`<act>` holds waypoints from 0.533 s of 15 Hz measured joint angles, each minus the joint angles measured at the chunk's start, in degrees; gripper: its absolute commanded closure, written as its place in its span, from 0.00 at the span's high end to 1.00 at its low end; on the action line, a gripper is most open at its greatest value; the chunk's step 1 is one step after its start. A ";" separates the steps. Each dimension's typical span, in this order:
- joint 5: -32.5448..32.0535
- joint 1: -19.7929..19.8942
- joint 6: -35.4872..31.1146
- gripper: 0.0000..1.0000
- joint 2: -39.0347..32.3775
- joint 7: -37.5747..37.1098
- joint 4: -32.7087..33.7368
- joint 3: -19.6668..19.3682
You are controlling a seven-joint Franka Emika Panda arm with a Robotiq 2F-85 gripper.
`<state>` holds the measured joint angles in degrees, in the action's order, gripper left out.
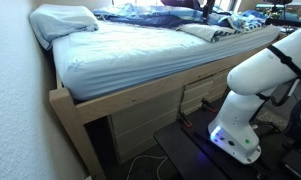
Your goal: Spread the bed
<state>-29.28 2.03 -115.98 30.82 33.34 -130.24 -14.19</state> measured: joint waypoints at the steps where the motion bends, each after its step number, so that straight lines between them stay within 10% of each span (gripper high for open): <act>1: -1.56 0.70 -2.25 1.00 -0.86 -0.19 0.48 0.00; 8: -12.34 7.36 -12.73 1.00 -9.14 -8.51 3.81 -0.13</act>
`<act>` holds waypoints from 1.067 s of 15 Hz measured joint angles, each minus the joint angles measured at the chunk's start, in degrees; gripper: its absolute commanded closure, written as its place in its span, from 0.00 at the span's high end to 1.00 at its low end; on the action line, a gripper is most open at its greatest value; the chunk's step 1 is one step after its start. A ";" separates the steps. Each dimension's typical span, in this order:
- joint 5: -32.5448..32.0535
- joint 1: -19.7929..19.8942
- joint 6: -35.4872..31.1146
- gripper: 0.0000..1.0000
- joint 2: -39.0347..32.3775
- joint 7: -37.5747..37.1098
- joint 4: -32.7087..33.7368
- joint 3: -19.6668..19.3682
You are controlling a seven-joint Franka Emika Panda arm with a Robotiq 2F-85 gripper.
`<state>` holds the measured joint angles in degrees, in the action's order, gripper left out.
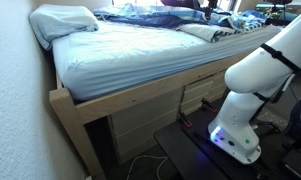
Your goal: Spread the bed
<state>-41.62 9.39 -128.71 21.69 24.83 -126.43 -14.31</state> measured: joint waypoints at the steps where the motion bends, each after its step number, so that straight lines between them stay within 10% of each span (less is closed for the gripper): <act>1: -0.98 0.81 -0.44 1.00 -1.30 -1.00 0.82 -0.16; 16: -6.02 6.76 -0.76 1.00 -15.26 -4.87 11.79 -3.71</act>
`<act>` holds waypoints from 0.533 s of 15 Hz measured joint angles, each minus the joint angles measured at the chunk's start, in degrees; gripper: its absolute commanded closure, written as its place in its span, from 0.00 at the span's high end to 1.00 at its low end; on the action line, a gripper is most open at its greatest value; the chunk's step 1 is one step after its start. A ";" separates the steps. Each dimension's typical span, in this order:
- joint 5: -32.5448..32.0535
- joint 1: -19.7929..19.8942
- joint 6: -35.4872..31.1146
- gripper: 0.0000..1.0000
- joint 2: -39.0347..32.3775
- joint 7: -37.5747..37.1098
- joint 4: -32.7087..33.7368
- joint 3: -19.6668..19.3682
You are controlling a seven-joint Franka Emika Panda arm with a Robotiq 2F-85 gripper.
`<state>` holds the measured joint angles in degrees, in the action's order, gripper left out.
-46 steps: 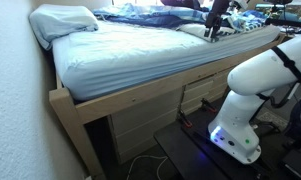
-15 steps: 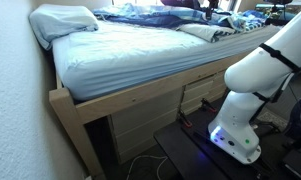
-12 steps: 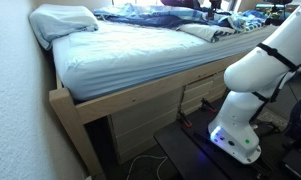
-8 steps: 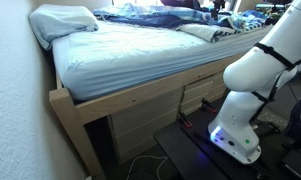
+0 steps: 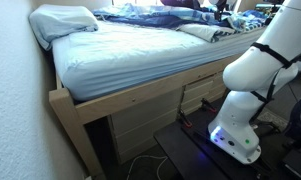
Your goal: Spread the bed
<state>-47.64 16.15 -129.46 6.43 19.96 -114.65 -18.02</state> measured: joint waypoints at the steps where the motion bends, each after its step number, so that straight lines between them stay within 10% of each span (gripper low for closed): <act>1: -0.01 0.21 0.09 1.00 -0.22 0.02 0.00 -0.05; 8: -1.62 1.25 2.26 1.00 -0.24 0.20 -0.16 -0.10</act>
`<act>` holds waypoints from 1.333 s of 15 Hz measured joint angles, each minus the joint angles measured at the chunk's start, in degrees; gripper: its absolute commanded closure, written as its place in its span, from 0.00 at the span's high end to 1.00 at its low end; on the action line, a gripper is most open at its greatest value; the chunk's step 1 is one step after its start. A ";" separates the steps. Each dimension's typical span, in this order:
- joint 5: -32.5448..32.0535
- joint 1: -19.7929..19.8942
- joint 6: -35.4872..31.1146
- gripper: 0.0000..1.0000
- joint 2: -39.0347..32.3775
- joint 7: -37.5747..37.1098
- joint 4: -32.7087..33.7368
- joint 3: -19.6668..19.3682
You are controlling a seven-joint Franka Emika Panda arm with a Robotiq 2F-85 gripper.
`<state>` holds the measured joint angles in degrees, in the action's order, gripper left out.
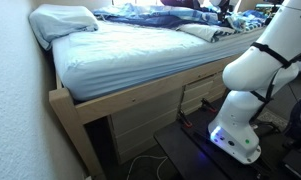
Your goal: Spread the bed
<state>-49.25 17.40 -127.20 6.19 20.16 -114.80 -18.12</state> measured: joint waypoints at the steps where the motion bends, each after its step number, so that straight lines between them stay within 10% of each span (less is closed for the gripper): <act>1: -0.02 0.04 0.34 1.00 0.10 0.06 -0.06 0.00; 18: -4.63 1.74 -11.73 1.00 -5.34 -1.87 -0.41 -2.68; 20: -4.63 1.83 -12.08 0.74 -6.96 -2.60 0.43 -2.68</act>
<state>-53.89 19.23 -139.28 -0.77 17.57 -114.37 -20.79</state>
